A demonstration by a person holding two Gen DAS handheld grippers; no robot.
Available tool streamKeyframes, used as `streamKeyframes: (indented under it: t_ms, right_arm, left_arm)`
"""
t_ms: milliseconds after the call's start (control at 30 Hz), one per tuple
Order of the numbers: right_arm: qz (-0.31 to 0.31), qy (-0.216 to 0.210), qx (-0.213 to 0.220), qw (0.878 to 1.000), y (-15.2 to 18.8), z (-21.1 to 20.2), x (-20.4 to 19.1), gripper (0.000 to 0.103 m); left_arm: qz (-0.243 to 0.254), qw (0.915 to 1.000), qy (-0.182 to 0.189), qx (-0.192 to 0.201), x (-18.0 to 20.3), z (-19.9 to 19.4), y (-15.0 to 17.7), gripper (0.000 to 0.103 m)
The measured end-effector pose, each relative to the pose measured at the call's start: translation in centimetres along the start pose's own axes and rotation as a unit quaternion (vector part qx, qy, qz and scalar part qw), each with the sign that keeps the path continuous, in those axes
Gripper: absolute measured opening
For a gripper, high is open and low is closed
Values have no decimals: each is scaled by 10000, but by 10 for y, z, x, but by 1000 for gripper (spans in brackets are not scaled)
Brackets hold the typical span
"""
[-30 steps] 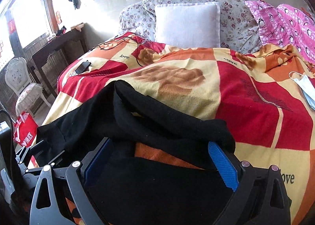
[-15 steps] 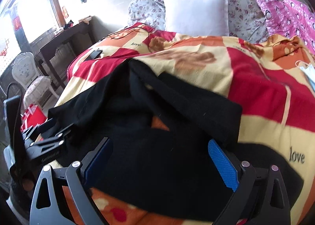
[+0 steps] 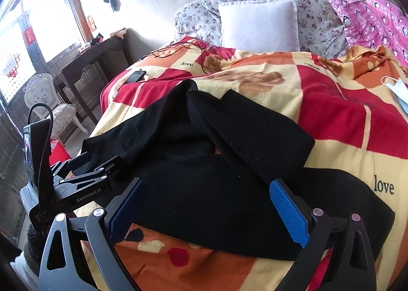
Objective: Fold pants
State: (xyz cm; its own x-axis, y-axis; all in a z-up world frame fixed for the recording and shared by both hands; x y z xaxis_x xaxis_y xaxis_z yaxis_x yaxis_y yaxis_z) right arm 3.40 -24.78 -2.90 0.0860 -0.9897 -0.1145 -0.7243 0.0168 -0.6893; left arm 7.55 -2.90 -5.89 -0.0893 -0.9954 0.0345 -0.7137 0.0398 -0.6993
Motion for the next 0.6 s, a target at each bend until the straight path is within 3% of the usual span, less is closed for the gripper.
streamKeyframes:
  t_ms: [333, 600]
  right_arm:
    - [-36, -113, 42, 9999, -1, -4, -5, 98]
    - [-214, -545, -78, 9983, -10, 23, -39, 98]
  left_arm:
    - [-34, 10000, 53, 22, -5, -7, 2, 86]
    - [-97, 9996, -227, 107, -44, -18, 5, 86]
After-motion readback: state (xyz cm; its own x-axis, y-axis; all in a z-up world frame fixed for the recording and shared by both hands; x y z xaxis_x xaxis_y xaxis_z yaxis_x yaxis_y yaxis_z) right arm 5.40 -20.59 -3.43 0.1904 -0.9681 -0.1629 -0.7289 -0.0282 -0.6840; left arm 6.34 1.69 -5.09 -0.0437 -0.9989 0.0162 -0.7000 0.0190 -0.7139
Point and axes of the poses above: each gripper's, at about its wrist camera, not at the fingertips, and z roughly the way its jaws point, x to its right, y to its underside, the point moved 2 cm from there along z, roughly the way its jaws point, and after that the axes turned 5 degrees about y, right-handed, at the moved point
